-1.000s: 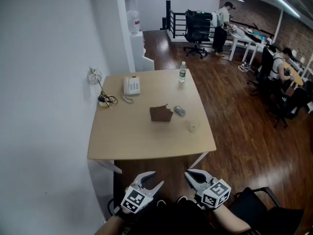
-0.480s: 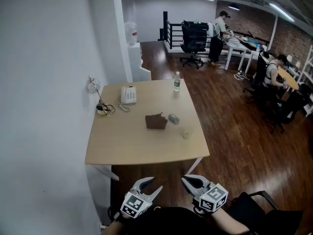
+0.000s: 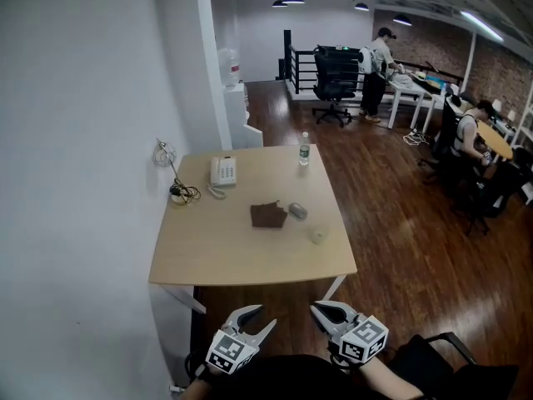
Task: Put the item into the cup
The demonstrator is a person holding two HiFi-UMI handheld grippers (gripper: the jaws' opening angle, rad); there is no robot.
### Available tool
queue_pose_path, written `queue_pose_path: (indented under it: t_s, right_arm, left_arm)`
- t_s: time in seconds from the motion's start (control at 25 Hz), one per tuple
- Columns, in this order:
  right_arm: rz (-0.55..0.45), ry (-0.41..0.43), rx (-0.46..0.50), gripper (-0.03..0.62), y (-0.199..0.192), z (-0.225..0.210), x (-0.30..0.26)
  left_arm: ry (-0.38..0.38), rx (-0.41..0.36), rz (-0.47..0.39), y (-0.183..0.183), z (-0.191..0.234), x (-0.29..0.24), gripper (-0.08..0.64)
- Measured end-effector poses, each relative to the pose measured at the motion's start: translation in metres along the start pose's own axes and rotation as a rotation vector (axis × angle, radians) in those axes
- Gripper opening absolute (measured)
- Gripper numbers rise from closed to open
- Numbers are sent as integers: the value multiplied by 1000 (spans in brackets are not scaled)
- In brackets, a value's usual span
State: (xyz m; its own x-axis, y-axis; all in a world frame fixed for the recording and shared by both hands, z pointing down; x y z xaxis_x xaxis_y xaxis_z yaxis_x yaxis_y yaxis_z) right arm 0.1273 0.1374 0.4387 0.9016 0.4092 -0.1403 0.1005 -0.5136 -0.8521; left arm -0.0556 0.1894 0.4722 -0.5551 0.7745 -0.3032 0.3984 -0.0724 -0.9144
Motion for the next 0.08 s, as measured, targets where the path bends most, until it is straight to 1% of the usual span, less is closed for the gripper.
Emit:
queue_pose_path:
  t_s: [0.08]
  right_arm:
    - [-2, 1, -1, 8, 0, -1, 2]
  left_arm:
    - [7, -3, -1, 2, -1, 0, 166]
Point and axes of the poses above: the fingertips, and each gripper's own axes: x backward along the fingers, z to its left, y out of its top, the point moved 6 cm from there along x, backward along the fingers, and after that the axes turned 15 degrees about -x, right-handed, at the moved point
